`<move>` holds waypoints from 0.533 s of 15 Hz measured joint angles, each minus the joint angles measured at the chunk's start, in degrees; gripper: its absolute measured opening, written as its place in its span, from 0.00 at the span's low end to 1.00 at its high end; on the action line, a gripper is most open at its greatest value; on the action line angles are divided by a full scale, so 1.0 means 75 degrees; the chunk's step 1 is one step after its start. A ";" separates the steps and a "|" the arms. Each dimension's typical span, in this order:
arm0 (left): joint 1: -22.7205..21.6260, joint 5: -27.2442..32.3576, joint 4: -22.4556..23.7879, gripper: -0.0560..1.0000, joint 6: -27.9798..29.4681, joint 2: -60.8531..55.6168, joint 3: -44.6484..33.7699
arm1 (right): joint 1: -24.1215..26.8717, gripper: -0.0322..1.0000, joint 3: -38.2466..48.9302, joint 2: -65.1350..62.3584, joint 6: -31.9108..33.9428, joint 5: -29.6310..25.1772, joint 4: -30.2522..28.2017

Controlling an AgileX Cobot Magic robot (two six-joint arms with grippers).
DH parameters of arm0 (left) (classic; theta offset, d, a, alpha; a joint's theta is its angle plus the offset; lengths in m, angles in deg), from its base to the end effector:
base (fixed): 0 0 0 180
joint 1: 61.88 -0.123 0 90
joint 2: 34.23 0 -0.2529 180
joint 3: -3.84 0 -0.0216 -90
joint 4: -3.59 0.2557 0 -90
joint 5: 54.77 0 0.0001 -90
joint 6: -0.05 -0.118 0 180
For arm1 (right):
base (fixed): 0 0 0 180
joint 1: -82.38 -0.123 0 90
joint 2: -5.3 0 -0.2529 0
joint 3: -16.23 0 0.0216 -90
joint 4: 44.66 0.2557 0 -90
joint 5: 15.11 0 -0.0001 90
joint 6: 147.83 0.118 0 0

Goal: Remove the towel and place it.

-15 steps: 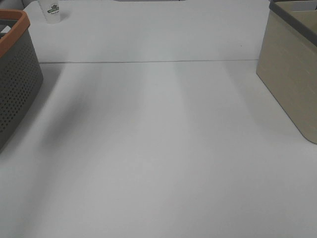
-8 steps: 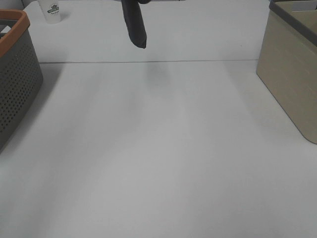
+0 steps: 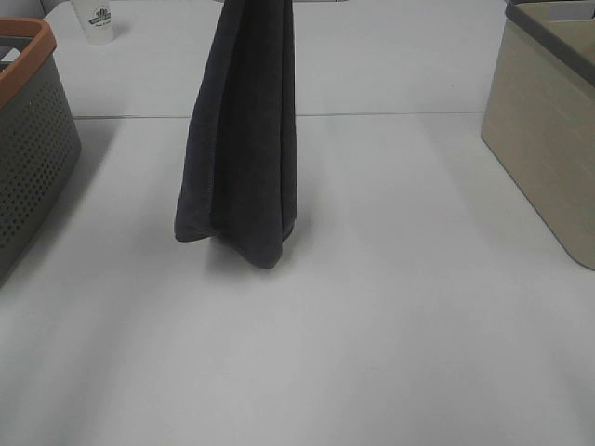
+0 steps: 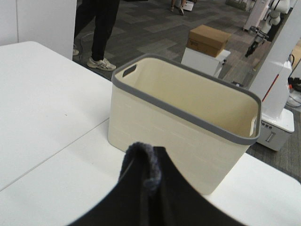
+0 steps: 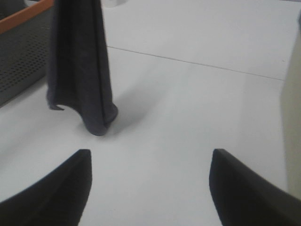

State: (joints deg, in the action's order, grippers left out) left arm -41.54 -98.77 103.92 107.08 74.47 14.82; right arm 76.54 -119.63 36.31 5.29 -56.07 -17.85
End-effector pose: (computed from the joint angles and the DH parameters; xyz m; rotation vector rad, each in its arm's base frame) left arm 0.3654 -0.2214 0.3236 0.8028 1.7291 -0.9779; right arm 0.1244 0.0478 0.2957 -0.3961 1.9230 0.2937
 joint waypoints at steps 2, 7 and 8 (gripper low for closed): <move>0.0000 -0.0038 0.0038 0.05 -0.0252 0.0076 -0.0038 | 0.0000 0.70 0.0000 0.0626 -0.1337 0.0053 0.1154; 0.0000 -0.0130 0.0031 0.05 -0.0535 0.0076 -0.0046 | 0.0000 0.64 0.0000 0.3430 -0.5791 0.0199 0.4660; 0.0000 -0.0130 0.0031 0.05 -0.0519 0.0076 -0.0046 | 0.0000 0.64 0.0000 0.3720 -0.6089 0.0214 0.4935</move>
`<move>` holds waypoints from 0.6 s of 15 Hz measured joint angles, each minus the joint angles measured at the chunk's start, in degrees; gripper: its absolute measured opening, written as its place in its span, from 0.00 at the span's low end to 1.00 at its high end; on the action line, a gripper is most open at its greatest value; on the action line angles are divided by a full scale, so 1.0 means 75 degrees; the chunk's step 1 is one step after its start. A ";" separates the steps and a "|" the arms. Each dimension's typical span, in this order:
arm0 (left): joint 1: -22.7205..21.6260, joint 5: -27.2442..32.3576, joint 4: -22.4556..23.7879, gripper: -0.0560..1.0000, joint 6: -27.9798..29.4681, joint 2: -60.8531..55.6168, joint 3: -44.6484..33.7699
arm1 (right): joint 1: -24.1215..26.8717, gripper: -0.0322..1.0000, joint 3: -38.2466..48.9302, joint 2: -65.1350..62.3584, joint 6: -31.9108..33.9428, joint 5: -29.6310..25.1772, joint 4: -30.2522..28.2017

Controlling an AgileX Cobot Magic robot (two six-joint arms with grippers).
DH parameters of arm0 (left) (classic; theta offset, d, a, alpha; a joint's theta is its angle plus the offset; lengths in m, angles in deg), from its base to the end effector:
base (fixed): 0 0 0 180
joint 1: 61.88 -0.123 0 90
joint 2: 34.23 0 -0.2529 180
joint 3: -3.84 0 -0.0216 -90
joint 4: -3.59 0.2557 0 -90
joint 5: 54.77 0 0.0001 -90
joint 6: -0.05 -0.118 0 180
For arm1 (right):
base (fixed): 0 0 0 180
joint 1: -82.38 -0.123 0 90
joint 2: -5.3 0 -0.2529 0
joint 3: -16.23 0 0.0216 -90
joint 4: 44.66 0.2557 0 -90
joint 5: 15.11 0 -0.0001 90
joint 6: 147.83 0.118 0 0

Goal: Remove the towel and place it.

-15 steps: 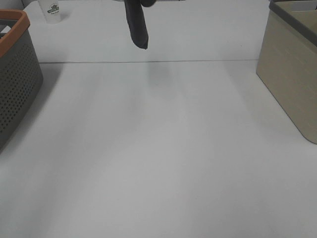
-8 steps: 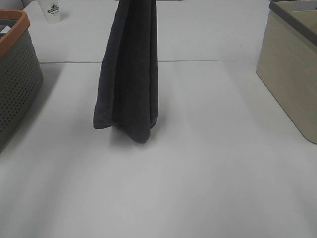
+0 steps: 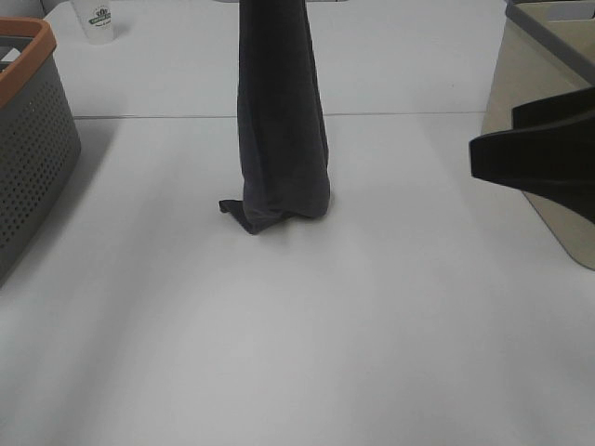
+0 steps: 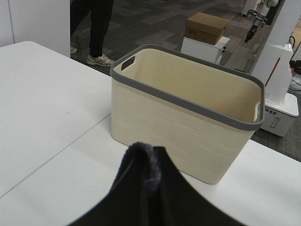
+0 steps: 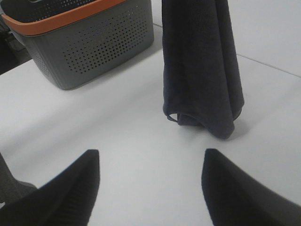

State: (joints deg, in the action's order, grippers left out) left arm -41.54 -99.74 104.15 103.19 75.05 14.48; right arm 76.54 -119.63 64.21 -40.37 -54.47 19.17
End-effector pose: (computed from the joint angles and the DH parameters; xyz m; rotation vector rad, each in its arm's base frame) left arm 0.3652 -0.2227 0.3170 0.8712 1.7057 -0.9473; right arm 0.1968 0.0877 0.2501 -0.7128 1.9535 0.5496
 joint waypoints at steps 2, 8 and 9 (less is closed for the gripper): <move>0.0000 0.0168 0.0000 0.05 0.0122 0.0000 0.0000 | 0.0000 0.63 0.0000 0.1230 -0.1566 0.0405 0.1192; 0.0000 0.0199 0.0000 0.05 0.0130 0.0000 0.0000 | -0.1314 0.63 0.0000 0.3117 -0.5164 0.1406 0.4057; 0.0000 0.0199 0.0000 0.05 0.0130 0.0000 0.0000 | -0.1917 0.63 -0.0092 0.3461 -0.5615 0.2093 0.4446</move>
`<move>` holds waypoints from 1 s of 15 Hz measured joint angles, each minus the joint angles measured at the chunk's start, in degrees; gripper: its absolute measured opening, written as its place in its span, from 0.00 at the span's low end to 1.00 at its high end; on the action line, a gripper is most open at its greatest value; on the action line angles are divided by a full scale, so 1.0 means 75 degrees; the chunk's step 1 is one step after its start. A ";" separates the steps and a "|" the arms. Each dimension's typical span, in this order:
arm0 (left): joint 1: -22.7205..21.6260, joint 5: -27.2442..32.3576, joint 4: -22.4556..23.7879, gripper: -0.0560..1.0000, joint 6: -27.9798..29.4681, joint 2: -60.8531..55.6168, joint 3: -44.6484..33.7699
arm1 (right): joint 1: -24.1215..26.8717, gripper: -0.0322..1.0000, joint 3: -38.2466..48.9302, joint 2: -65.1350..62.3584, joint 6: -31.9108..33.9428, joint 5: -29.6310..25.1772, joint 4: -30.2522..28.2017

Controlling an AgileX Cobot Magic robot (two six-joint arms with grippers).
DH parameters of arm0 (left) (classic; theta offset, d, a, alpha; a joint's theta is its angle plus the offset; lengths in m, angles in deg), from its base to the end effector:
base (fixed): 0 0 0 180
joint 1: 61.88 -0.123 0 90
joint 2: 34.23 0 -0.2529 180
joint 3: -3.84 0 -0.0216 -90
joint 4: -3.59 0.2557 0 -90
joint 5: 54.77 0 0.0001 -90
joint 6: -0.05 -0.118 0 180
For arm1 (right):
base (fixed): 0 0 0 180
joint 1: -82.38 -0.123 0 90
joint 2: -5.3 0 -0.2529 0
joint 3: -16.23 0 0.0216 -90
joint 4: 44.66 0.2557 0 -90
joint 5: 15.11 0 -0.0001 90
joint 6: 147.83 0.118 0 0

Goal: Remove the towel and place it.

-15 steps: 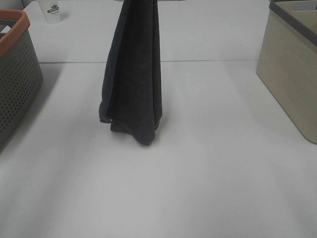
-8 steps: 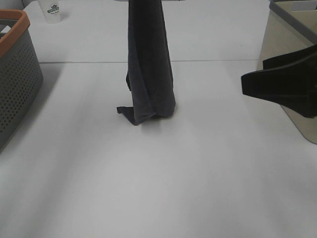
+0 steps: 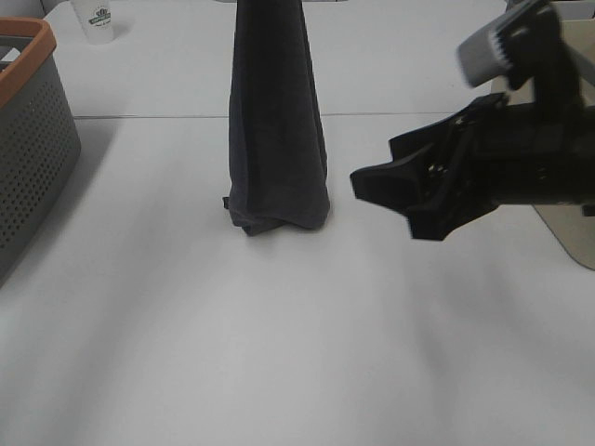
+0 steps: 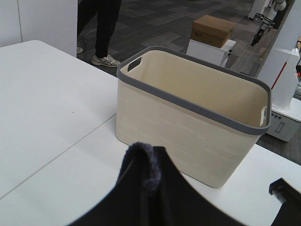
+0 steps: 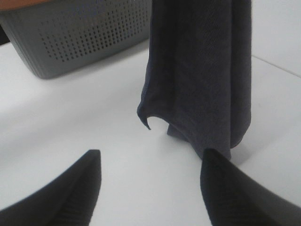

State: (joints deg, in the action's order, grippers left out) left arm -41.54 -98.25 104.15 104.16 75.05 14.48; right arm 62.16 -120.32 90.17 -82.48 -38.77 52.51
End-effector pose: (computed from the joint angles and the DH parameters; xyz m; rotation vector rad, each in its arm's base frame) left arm 0.3680 -0.2215 0.3171 0.8377 1.7188 -0.9368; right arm 0.2463 0.1409 0.1709 -0.9042 1.9687 0.4801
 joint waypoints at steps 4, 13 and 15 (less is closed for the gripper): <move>0.0000 0.0000 0.0000 0.05 0.0000 0.0000 0.0000 | -0.1345 0.63 -0.1077 0.1727 -0.0153 0.1054 0.0260; 0.0000 0.0000 0.0000 0.05 -0.0031 0.0000 0.0000 | -0.1390 0.63 -0.2811 0.4171 0.0145 0.0787 0.0313; 0.0000 0.0000 0.0000 0.05 -0.0031 0.0000 0.0000 | -0.1390 0.63 -0.3316 0.4714 0.0260 0.0901 0.0336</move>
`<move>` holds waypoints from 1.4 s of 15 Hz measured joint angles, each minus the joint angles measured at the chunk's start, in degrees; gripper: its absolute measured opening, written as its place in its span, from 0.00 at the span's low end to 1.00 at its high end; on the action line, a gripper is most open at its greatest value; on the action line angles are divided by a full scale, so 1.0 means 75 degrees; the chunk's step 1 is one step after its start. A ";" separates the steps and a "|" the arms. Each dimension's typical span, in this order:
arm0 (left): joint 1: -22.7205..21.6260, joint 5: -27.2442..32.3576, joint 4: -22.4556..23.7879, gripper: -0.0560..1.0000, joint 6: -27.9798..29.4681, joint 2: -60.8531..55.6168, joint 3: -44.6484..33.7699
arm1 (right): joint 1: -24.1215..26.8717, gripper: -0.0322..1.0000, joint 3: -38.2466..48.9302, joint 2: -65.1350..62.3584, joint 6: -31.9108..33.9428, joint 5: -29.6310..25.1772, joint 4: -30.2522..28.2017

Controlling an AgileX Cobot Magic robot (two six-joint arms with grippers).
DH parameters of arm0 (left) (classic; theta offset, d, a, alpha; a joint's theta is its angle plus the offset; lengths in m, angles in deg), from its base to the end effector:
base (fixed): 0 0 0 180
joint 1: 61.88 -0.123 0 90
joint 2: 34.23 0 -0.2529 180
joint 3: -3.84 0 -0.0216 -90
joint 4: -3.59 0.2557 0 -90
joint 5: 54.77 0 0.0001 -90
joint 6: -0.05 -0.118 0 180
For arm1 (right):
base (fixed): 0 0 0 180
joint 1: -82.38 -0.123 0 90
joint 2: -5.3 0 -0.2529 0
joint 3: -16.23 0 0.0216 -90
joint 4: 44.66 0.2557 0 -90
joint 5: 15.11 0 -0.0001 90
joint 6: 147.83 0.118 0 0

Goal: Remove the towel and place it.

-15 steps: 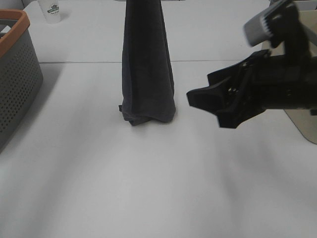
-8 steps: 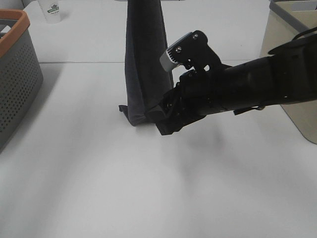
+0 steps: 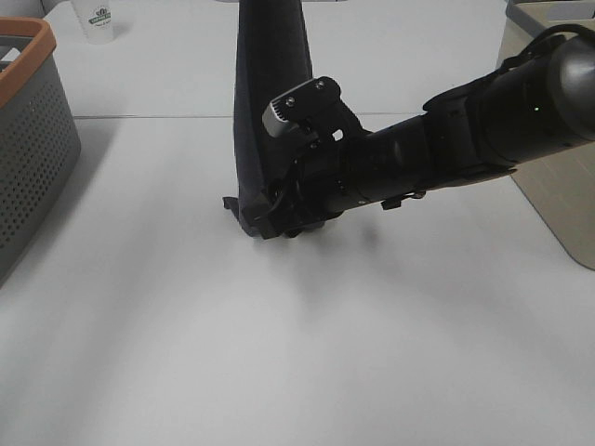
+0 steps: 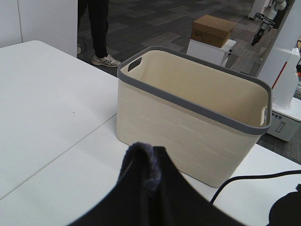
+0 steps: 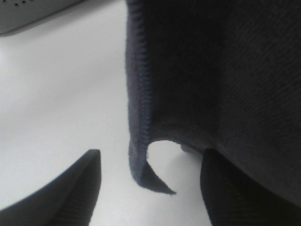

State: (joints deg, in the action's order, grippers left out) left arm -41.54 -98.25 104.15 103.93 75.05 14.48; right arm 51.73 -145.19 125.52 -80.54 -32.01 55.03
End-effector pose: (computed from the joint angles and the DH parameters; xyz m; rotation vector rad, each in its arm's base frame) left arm 0.3680 -0.2215 0.3171 0.8409 1.7165 -0.9342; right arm 0.3188 0.2283 0.0823 -1.0081 2.1604 0.4954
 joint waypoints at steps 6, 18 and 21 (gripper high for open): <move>0.0000 0.0000 0.0000 0.05 0.0000 0.0000 0.0000 | 0.0000 0.45 -0.0512 0.0604 0.0023 -0.0115 0.0008; -0.0076 0.2017 -0.0015 0.05 0.1383 -0.0237 0.0000 | 0.0733 0.05 0.0138 -0.2399 0.6746 -0.0733 -0.6944; -0.0909 0.2185 -0.0015 0.05 0.2888 -0.0306 -0.0107 | 0.1459 0.05 -0.1543 -0.2796 0.8923 -0.2827 -1.1192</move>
State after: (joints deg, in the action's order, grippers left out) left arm -48.36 -81.87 104.03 125.59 72.76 13.68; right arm 62.67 -156.76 104.55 -13.61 -53.21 -28.90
